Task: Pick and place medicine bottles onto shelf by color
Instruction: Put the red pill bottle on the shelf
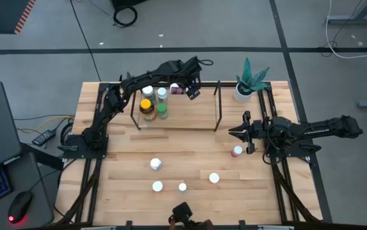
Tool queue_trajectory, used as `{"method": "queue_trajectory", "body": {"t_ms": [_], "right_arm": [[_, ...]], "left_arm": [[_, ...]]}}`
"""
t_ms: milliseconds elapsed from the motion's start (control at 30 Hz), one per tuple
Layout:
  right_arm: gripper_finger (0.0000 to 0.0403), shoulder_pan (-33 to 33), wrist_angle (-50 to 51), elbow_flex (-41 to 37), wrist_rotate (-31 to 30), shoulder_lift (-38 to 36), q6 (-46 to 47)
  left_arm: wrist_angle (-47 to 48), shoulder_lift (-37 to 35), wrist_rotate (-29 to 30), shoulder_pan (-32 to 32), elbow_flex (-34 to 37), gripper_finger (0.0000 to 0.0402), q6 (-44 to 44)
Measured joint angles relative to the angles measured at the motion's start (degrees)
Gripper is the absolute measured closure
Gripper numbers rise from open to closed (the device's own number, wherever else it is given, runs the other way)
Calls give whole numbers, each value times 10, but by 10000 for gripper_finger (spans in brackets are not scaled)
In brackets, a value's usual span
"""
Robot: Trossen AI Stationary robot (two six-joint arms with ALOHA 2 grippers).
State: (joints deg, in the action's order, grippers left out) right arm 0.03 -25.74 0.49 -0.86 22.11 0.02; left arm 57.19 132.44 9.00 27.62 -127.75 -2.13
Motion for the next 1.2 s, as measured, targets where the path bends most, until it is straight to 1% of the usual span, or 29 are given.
{"method": "queue_trajectory", "body": {"t_ms": [100,233,300,400,533,633,733,900,1067,1200], "right_arm": [[341,0,0,0,0,0,0],[341,0,0,0,-1,0,0],[341,0,0,0,-1,0,0],[341,0,0,0,-1,0,0],[341,0,0,0,-1,0,0],[341,0,-2,0,-1,0,0],[341,0,-3,0,-1,0,0],[341,0,-3,0,-1,0,0],[341,0,-3,0,-1,0,0],[341,0,-4,0,-1,0,0]], "left_arm": [[2,0,26,-18,-20,114,14],[24,-3,49,-54,-64,130,59],[26,-16,82,-80,-72,144,85],[31,-52,133,-117,-63,169,104],[69,-101,140,-146,-47,202,83],[71,-133,145,-168,-26,223,69],[28,-165,143,-198,26,239,74],[-88,-215,143,-234,177,261,88],[-161,-273,143,-251,313,279,80],[-227,-331,143,-259,398,290,78]]}}
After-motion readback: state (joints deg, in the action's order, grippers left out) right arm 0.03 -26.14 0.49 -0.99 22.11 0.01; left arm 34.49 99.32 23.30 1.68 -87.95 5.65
